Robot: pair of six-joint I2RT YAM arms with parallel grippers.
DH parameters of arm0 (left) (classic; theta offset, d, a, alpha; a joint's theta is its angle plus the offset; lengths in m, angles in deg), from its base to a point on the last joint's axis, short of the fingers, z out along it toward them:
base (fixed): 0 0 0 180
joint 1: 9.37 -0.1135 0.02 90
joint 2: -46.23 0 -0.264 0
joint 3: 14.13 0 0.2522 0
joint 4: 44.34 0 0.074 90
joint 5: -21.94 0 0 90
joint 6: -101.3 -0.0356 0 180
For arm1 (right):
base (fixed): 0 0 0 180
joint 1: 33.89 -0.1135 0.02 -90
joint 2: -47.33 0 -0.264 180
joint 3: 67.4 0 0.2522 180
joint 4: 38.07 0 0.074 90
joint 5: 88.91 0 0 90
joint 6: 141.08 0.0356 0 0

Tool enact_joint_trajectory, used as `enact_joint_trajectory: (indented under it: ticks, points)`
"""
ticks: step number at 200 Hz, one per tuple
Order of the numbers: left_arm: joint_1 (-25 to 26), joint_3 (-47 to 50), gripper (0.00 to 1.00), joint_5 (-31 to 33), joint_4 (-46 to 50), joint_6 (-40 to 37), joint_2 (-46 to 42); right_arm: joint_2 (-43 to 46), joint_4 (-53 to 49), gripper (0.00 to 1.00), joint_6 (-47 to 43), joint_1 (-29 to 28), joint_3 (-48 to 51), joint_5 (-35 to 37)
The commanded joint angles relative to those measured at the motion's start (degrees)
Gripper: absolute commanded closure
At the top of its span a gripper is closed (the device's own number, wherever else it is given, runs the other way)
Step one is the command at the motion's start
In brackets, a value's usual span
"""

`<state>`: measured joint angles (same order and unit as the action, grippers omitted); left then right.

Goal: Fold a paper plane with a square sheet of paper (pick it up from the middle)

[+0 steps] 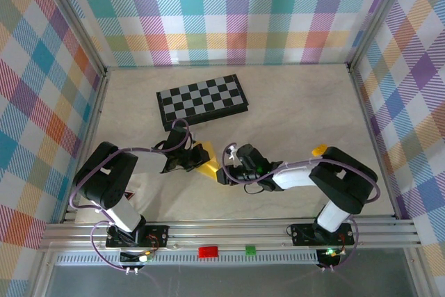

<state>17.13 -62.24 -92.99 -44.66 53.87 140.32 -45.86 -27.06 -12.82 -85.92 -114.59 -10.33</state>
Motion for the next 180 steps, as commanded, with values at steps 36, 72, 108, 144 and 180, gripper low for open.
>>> enact_joint_trajectory:
  ticks: [36,72,108,144,180]
  points:
    - [0.0,0.8,1.0,2.9,3.9,-1.6,3.3,-1.5,-10.6,0.63,4.8,2.8,-5.9,-5.9]
    - [0.0,0.7,1.0,2.7,4.1,-1.8,3.2,-4.6,-8.3,0.69,6.3,3.9,-6.4,-8.4]
    - [-0.1,0.5,1.0,2.4,4.1,-1.9,3.3,-6.2,-9.3,0.8,5.6,4.1,-6.8,-10.5]
    - [-0.2,0.5,1.0,2.5,4.3,-2.2,3.4,-5.9,-7.2,0.88,6.1,4.3,-3.5,-12.4]
    - [-0.5,0.7,1.0,2.6,4.3,-2.3,3.8,-7.6,-5.0,0.94,7.3,4.3,-1.0,-14.6]
